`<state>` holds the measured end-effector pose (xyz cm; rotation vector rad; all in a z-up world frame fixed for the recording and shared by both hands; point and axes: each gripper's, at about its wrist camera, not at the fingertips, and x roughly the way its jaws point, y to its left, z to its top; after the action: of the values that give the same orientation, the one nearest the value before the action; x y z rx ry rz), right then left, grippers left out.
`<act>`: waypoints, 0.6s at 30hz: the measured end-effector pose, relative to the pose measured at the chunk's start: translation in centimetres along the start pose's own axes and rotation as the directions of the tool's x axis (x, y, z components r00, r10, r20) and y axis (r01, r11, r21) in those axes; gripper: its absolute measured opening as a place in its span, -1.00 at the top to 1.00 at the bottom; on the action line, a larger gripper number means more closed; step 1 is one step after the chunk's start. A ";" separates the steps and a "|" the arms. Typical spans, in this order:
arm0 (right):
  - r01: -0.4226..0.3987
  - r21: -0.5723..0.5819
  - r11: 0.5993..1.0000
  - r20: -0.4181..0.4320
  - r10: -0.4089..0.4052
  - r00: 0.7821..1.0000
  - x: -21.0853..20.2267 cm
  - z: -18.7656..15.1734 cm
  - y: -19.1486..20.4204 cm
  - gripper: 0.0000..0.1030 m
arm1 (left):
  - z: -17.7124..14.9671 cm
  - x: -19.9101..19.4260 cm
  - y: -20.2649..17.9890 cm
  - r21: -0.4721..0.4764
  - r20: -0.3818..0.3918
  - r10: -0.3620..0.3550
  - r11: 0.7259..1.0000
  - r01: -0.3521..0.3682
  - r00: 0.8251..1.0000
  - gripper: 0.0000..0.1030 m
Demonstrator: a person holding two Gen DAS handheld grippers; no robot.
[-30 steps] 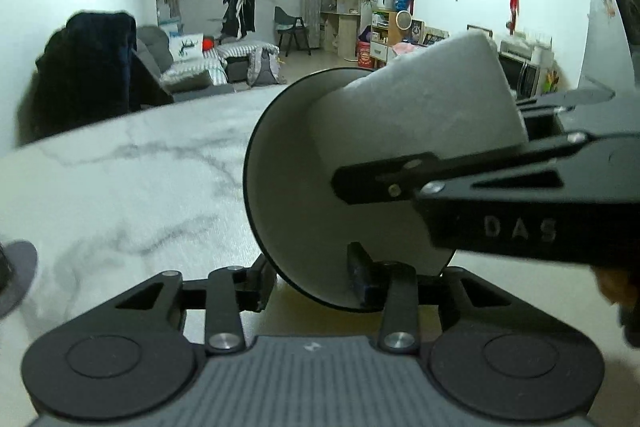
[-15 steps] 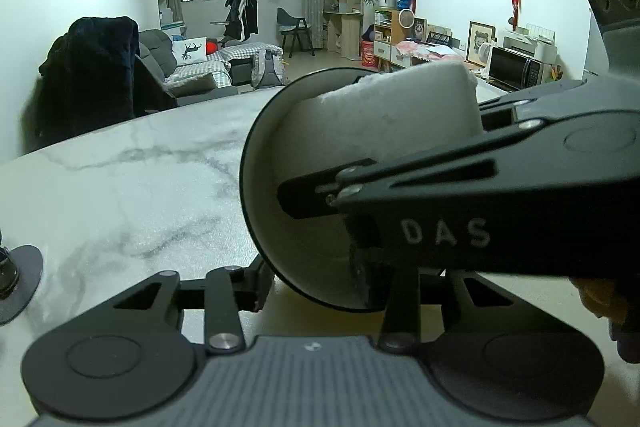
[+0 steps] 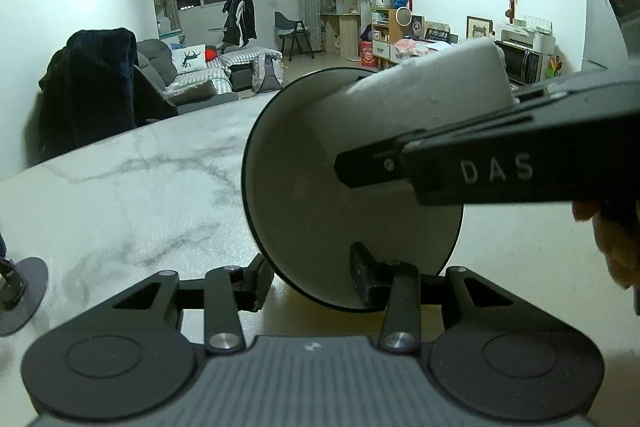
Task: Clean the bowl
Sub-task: 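Rub the sponge in the right tool around the bowl interior while the left tool holds it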
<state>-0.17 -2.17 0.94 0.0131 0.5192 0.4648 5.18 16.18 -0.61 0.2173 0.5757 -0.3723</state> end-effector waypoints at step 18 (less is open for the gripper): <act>-0.053 0.010 0.999 0.011 0.053 0.999 0.0 0.2 0.1 0.65 | 0.1 0.8 0.2 -0.015 -0.003 -0.003 1.000 0.003 1.000 0.19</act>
<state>-0.13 -2.10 1.08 0.0389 0.5120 0.5135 5.92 16.06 -0.92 0.2022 0.5814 -0.3705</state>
